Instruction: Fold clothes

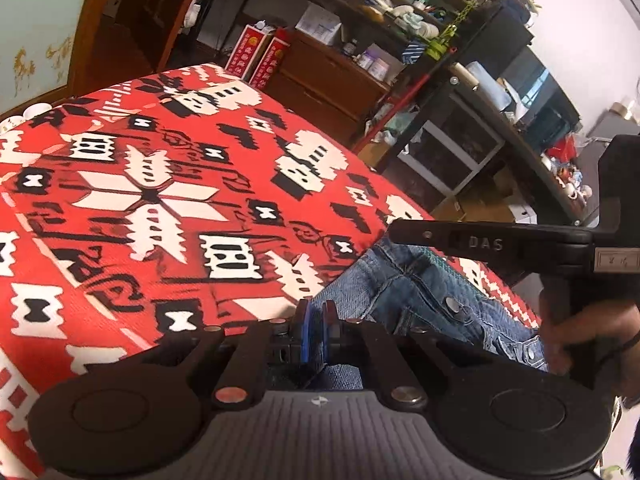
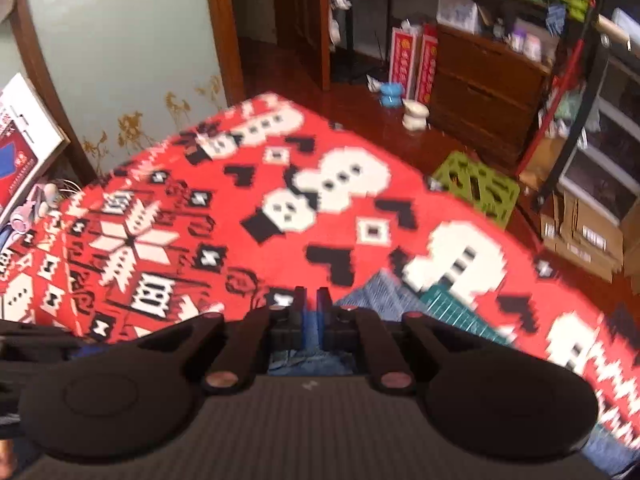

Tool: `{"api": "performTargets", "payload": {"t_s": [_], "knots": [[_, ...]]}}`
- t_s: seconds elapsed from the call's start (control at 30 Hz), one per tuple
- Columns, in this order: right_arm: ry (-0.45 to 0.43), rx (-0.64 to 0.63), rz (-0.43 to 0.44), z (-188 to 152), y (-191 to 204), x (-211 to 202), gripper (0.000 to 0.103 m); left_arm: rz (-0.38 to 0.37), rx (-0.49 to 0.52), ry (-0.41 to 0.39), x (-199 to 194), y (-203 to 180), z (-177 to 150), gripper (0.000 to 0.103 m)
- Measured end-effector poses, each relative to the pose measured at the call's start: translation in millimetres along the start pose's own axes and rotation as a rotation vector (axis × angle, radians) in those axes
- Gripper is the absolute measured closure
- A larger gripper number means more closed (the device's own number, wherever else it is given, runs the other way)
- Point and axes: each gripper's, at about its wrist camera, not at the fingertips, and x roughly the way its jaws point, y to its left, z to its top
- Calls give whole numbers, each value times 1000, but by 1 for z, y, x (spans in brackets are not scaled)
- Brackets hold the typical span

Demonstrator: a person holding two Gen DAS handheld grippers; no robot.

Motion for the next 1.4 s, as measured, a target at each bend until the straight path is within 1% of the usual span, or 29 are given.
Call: {"api": "performTargets", "payload": {"t_s": [0.07, 0.17, 0.2, 0.23, 0.33, 0.43, 0.5, 0.63, 0.77, 0.83, 0.87, 0.93, 0.97, 1.13, 1.27, 1.4], "knots": [[9, -21, -17, 3, -6, -5, 96, -1, 9, -4, 2, -1, 1, 99], [43, -38, -56, 0, -17, 0, 96, -8, 24, -15, 6, -1, 1, 98], [50, -29, -66, -2, -22, 4, 96, -16, 13, -16, 6, 1, 1, 95], [54, -17, -71, -3, -25, 7, 96, -24, 2, -16, 6, 3, 1, 94], [39, 12, -71, -7, -29, 15, 93, -39, -22, -10, 6, 6, 2, 94], [38, -21, -78, -2, -25, 23, 93, -45, -31, -11, 7, 6, 2, 94], [52, -38, -76, 2, -25, 25, 93, -45, -30, -11, 8, 5, 2, 94], [73, -7, -70, 6, -27, 25, 93, -47, -30, -11, 8, 5, 2, 94], [35, 45, -44, 6, -30, 9, 92, -47, -42, -16, 6, 8, 1, 94], [38, 27, -1, 1, -25, 2, 92, -47, -46, -18, 5, 9, 1, 94], [51, 11, 5, -1, -22, 1, 92, -47, -41, -18, 6, 8, 1, 94], [86, -23, -8, -8, -17, 5, 92, -48, -30, -17, 6, 5, 1, 94], [81, -22, -14, -10, -16, 7, 92, -50, -27, -17, 6, 5, 1, 94], [36, 112, 8, -6, -29, 14, 91, -62, -27, -8, 6, 5, 2, 94], [27, 182, -20, 2, -32, 20, 90, -61, -20, -8, 7, 6, 3, 94], [4, 216, -49, 11, -36, 14, 90, -74, -8, -14, 6, 7, 2, 94]]}}
